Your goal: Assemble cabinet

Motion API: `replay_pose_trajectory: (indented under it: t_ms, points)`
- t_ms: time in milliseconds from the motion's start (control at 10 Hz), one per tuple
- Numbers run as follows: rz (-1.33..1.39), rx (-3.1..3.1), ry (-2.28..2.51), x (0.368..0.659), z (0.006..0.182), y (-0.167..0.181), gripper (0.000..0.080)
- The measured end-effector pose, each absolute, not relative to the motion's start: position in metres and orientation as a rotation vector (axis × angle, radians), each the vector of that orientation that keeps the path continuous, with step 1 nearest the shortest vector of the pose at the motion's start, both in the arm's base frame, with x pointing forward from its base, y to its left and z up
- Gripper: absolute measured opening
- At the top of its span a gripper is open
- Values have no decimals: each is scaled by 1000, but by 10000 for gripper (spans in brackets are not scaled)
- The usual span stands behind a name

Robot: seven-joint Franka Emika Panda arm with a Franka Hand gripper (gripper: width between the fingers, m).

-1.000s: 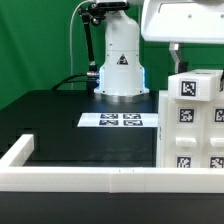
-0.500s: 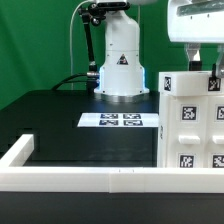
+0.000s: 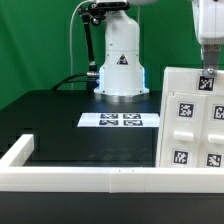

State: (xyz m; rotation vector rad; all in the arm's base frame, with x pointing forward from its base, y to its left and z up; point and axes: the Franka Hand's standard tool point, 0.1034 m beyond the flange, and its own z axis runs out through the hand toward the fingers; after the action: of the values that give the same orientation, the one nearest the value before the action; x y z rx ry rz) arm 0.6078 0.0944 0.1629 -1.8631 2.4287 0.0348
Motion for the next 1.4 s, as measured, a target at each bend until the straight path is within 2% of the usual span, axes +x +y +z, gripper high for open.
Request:
replay_pose_trajectory:
  t_ms: [500,600,700,800,1400]
  points:
    - [79,-1816,2422,609,165,100,561]
    - [80,-1818,2421,609,164,101,720]
    - [80,-1824,2416,609,164,101,720]
    - [80,-1828,2414,609,164,101,785]
    - [81,-1854,2394,608,163,104,797]
